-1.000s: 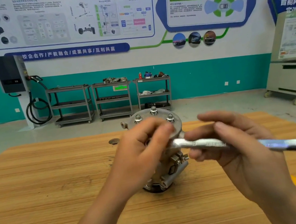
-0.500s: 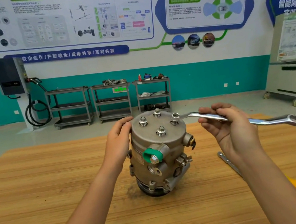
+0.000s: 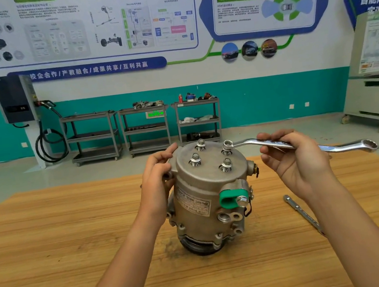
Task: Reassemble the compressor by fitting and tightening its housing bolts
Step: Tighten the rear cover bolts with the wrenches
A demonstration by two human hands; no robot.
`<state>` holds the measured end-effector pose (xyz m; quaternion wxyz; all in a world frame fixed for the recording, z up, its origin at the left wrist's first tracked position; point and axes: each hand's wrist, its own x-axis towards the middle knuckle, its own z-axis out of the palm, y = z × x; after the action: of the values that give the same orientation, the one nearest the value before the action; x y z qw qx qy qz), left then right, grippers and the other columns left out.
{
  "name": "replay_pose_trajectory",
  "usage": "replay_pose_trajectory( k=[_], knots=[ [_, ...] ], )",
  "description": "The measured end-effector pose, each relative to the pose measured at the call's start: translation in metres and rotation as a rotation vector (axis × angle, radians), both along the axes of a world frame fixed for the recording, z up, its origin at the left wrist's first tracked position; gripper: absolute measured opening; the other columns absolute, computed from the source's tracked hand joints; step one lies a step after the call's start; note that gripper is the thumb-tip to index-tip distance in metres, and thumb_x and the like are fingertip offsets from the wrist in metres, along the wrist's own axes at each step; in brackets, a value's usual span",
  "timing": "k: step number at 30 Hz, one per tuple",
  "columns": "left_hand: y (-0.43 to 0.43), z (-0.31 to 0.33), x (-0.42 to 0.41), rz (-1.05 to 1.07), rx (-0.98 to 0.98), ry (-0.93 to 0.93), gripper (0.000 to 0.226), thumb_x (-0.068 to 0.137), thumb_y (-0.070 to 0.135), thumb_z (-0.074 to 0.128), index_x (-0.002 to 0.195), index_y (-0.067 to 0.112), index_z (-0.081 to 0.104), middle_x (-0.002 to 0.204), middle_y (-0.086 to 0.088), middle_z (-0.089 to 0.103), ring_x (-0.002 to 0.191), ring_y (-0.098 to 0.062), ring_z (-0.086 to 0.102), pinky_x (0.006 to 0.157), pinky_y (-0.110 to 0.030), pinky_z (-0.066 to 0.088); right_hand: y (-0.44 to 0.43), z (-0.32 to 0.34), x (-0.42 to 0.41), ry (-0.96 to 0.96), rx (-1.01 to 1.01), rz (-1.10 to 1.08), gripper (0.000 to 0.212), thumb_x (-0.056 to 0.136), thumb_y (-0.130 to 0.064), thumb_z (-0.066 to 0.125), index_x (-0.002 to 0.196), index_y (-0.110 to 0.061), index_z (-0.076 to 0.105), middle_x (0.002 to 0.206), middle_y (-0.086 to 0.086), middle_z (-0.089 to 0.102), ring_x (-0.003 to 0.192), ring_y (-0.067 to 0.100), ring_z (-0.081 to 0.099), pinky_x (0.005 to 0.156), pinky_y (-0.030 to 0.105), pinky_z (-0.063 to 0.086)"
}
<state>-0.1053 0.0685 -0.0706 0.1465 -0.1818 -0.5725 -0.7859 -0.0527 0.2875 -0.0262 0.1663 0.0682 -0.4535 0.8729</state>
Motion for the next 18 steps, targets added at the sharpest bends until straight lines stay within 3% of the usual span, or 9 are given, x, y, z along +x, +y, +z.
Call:
replay_pose_trajectory(
  k=[3,8,11,14,16,18],
  knots=[
    [0.004,0.002,-0.002,-0.048,0.01,0.015,0.037,0.066,0.019,0.04,0.098,0.013,0.057,0.125,0.006,0.058,0.114,-0.009,0.054,0.079,-0.018,0.049,0.009,0.011,-0.01,-0.016,0.051,0.028,0.03,0.091,0.005,0.028,0.071,-0.006,0.047,0.063,0.011,0.069,0.046,0.014,0.06,0.045,0.02,0.05],
    [0.007,0.006,-0.006,-0.057,-0.003,0.003,0.038,0.073,0.02,0.038,0.1,0.016,0.065,0.127,-0.002,0.059,0.115,-0.014,0.055,0.087,-0.024,0.048,0.026,0.026,-0.032,-0.06,0.165,0.168,0.03,0.092,0.001,0.026,0.072,-0.008,0.046,0.063,0.01,0.069,0.042,0.012,0.056,0.042,0.018,0.048],
    [0.008,0.007,-0.01,-0.088,0.051,-0.031,0.04,0.088,0.014,0.029,0.103,0.012,0.066,0.127,-0.01,0.06,0.112,-0.021,0.059,0.082,-0.026,0.051,0.029,0.025,-0.044,-0.095,0.156,0.276,0.033,0.092,0.0,0.024,0.069,-0.008,0.046,0.061,0.008,0.066,0.041,0.01,0.053,0.041,0.017,0.047],
    [0.008,0.007,-0.011,-0.096,0.072,-0.065,0.046,0.09,0.016,0.024,0.111,0.006,0.064,0.12,-0.013,0.064,0.107,-0.025,0.062,0.077,-0.027,0.053,0.026,0.023,-0.048,-0.076,0.143,0.34,0.048,0.091,0.0,0.023,0.055,-0.01,0.054,0.06,0.008,0.064,0.043,0.012,0.053,0.042,0.017,0.047],
    [0.007,0.007,-0.01,-0.093,0.085,-0.068,0.047,0.09,0.017,0.024,0.112,0.004,0.064,0.115,-0.013,0.066,0.104,-0.025,0.063,0.078,-0.029,0.054,0.021,0.02,-0.042,-0.039,0.167,0.317,0.057,0.092,0.0,0.023,0.048,-0.014,0.058,0.061,0.007,0.065,0.049,0.013,0.059,0.044,0.019,0.048],
    [0.006,0.006,-0.007,-0.081,0.123,-0.048,0.046,0.091,0.017,0.024,0.108,0.003,0.065,0.109,-0.009,0.07,0.097,-0.02,0.066,0.072,-0.026,0.055,0.014,0.013,-0.03,-0.002,0.151,0.243,0.05,0.092,0.001,0.024,0.055,-0.013,0.055,0.063,0.007,0.066,0.057,0.014,0.064,0.047,0.023,0.05]
  ],
)
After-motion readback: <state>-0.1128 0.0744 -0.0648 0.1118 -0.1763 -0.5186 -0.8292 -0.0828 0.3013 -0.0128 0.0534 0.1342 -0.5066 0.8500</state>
